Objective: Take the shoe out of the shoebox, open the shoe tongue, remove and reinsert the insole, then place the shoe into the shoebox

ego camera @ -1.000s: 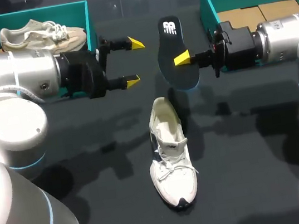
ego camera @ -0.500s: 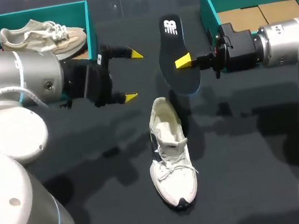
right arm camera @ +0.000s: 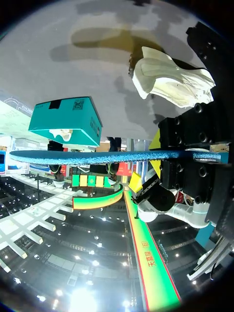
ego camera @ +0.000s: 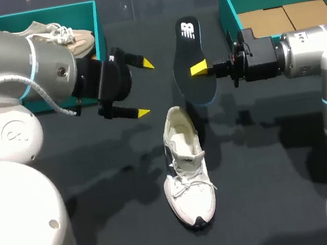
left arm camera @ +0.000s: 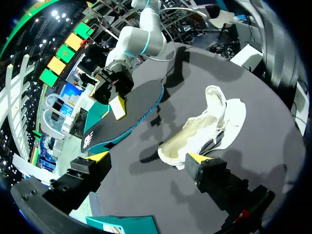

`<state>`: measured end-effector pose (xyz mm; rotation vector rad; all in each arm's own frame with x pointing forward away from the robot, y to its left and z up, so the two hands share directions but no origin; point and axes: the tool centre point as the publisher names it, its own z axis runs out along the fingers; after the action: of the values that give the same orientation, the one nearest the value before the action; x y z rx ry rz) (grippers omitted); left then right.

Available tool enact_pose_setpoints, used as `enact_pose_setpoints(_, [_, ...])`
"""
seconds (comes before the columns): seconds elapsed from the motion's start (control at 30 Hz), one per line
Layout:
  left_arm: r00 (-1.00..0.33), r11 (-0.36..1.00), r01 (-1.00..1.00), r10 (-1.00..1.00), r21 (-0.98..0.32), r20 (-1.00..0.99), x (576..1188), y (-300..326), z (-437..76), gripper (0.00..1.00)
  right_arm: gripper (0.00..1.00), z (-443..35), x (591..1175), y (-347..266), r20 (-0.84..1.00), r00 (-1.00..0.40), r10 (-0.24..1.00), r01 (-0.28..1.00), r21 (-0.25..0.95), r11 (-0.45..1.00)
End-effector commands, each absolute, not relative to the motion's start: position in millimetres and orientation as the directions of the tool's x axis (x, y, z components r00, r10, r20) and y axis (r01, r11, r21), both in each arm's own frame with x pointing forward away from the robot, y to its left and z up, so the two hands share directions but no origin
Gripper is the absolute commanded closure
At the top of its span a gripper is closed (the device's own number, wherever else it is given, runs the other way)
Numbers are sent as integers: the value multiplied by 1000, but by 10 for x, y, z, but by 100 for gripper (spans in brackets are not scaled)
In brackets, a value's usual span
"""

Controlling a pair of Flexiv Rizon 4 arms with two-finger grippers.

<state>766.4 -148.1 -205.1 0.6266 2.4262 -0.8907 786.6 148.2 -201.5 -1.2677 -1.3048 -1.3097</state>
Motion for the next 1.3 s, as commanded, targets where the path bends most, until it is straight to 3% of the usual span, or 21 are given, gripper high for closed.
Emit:
enact_pose_setpoints(0.03, [-950,860,305,246,-409,-191,7764,-1607,-2125,0,100,-2135,7764,1468,991,-129,36,985,132,-115])
enact_pose_setpoints(0.17, [-973,865,227,219,-446,-71,7737,-1586,-2222,0,100,-2180,7790,1481,986,-169,-5,976,166,-140])
enact_pose_setpoints(0.27, [-983,908,181,181,-379,-36,7668,-1559,-2238,0,100,-2214,7795,1490,981,-195,-4,969,192,-155])
enact_pose_setpoints(0.57, [-978,908,207,204,-364,-46,7624,-1616,-2261,0,100,-2214,7795,1490,981,-195,-4,969,192,-155])
enact_pose_setpoints(0.67, [-964,872,257,260,-416,-51,7574,-1646,-2370,0,100,-2253,7798,1512,981,-192,-7,970,189,-153])
enact_pose_setpoints(1.03, [-980,868,179,201,-464,-3,7547,-1493,-2835,0,100,-2506,7871,1635,928,-372,-25,912,360,-194])
enact_pose_setpoints(1.3, [-987,871,150,162,-468,-15,7561,-1441,-2892,0,100,-2506,7871,1635,928,-372,-25,912,360,-194])
